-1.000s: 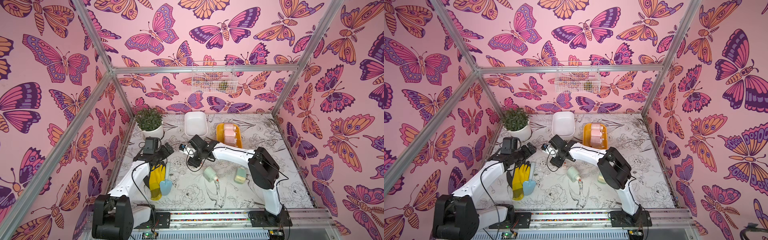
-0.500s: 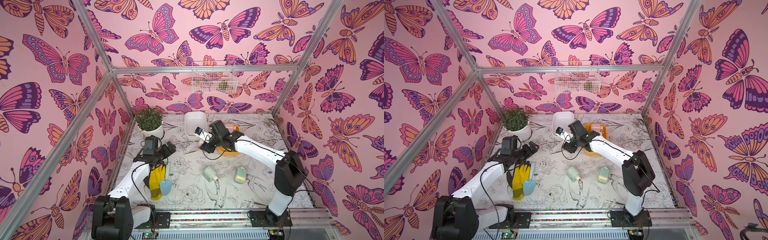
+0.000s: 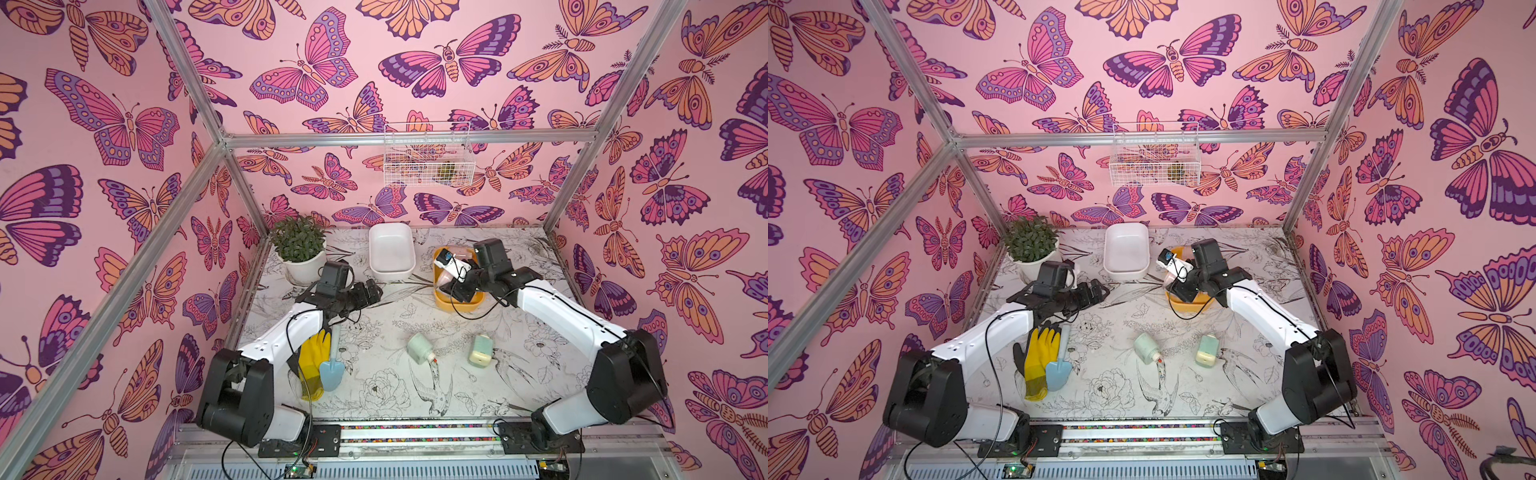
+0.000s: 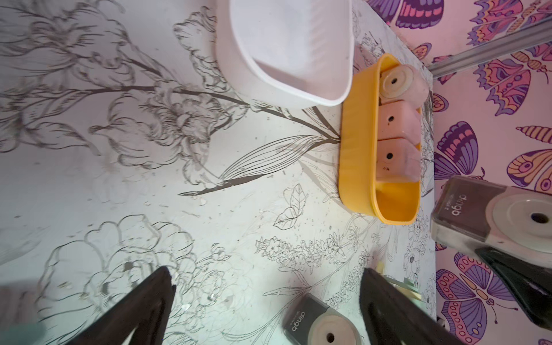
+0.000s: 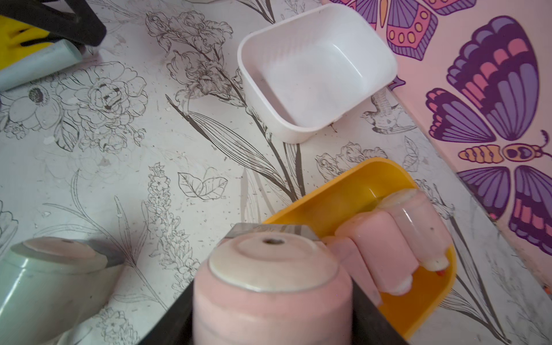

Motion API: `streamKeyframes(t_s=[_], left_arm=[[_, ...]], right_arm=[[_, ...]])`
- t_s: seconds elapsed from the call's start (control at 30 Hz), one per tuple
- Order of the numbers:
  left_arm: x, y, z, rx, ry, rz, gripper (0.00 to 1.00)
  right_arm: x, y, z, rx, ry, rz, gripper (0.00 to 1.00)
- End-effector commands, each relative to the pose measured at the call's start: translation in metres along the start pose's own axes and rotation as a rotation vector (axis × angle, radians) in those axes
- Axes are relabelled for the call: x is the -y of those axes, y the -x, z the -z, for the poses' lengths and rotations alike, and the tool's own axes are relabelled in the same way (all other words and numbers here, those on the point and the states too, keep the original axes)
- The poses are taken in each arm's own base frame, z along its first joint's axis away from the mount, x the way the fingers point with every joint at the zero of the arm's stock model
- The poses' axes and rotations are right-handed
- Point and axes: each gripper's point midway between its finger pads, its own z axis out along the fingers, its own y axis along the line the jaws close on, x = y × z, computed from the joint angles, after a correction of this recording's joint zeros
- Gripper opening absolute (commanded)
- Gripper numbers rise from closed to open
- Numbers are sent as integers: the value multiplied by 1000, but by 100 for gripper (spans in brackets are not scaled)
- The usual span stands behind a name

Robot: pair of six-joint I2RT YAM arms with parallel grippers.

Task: Place the pencil sharpeners by color into the storage box
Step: Place the pencil sharpener in the storage box.

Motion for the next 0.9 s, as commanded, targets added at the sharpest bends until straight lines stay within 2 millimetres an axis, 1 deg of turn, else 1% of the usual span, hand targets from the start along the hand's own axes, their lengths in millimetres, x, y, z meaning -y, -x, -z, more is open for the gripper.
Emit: streamKeyframes(t_s=[0.0, 0.07, 0.2, 0.23, 0.3, 0.37, 0.43, 0.47, 0.53, 0.63, 0.7, 0.8, 0.87], left_arm=[[19, -4, -14, -46, -40, -54, 100], [30, -8, -24, -78, -62, -71, 100], [51, -15, -44, -134, -90, -109, 99], [56, -17, -48, -146, -94, -123, 100], [63, -19, -56, -162, -94, -137, 99], [68, -21, -64, -179, -95, -146, 99], [75, -22, -74, -193, -99, -164, 99], [76, -22, -79, -201, -96, -165, 99], [84, -22, -90, -221, -106, -171, 98], [94, -21, -104, -237, -118, -179, 97], [99, -21, -112, -243, -121, -189, 97], [105, -25, -124, -263, -124, -197, 96], [104, -28, -132, -280, -116, -199, 97]], right_arm=[[1, -3, 13, 28, 45, 59, 0], [6, -11, 14, 27, 54, 65, 0], [11, -31, 6, -30, 77, 134, 0], [13, -34, 5, -44, 78, 138, 0], [16, -34, 4, -51, 83, 132, 0], [15, -36, 4, -55, 105, 137, 0], [8, -49, -4, -104, 162, 147, 0], [7, -53, -6, -123, 177, 165, 0], [15, -61, -13, -165, 154, 174, 0], [29, -63, -19, -182, 92, 195, 0], [32, -65, -22, -188, 84, 226, 0], [27, -75, -25, -231, 129, 274, 0], [24, -83, -27, -262, 164, 293, 1]])
